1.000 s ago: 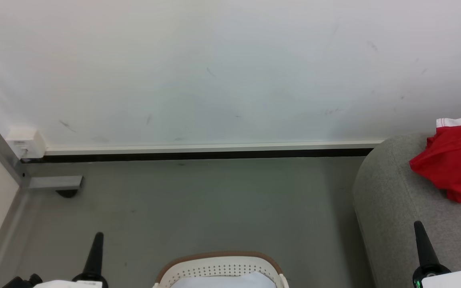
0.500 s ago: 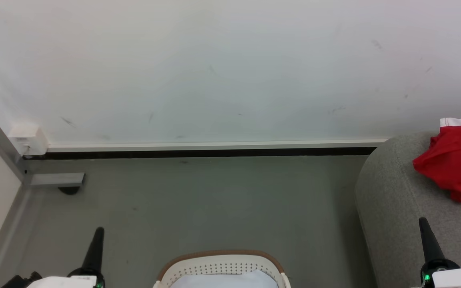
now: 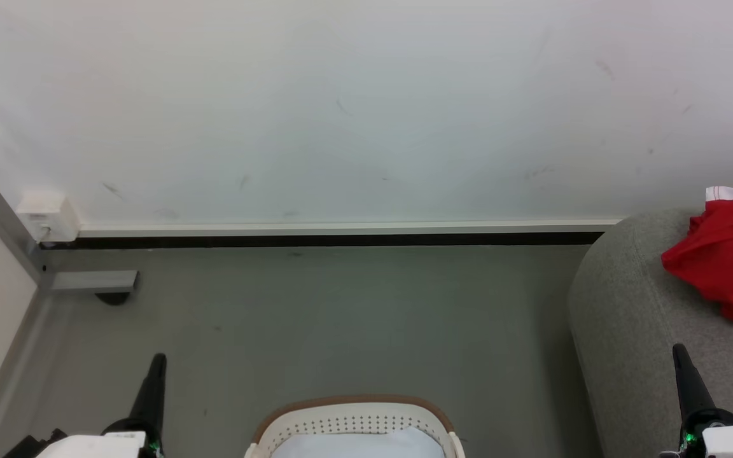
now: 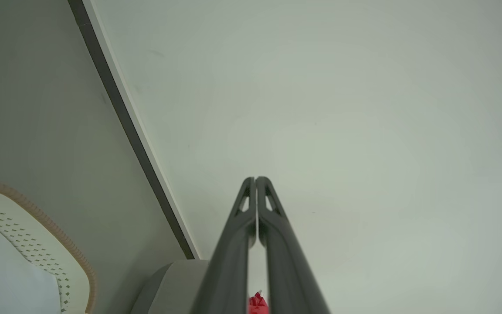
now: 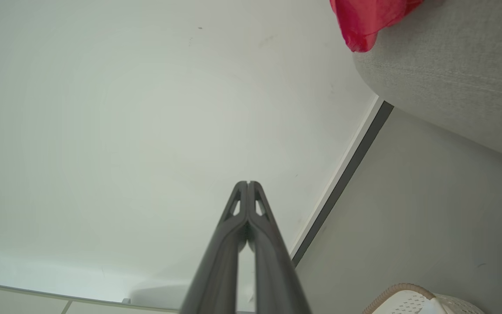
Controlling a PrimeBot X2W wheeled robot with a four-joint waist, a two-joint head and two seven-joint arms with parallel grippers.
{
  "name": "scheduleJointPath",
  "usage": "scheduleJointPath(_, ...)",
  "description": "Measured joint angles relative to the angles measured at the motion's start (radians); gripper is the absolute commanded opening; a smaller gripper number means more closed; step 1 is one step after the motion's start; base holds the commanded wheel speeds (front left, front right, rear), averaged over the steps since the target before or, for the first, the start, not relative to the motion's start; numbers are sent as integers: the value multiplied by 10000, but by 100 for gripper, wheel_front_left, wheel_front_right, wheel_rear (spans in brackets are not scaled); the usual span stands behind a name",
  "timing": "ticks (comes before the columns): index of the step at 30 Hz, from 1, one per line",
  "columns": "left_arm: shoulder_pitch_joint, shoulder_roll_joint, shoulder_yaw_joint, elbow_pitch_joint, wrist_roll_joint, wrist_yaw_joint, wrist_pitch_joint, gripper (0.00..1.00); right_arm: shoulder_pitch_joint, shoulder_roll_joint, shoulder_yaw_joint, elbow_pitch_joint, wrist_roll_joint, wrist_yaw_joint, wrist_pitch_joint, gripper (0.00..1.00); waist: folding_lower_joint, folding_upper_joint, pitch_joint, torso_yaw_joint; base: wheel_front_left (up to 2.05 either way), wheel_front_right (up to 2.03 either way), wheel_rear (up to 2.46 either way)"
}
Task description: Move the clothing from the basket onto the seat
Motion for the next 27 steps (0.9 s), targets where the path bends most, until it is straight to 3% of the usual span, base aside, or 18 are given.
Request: scheduleJointPath(27,-291,-105,192,81,-1588,-121,512,0,-188,59,-476,29,1693,0,518,0,0,0,132,143,0,0,0)
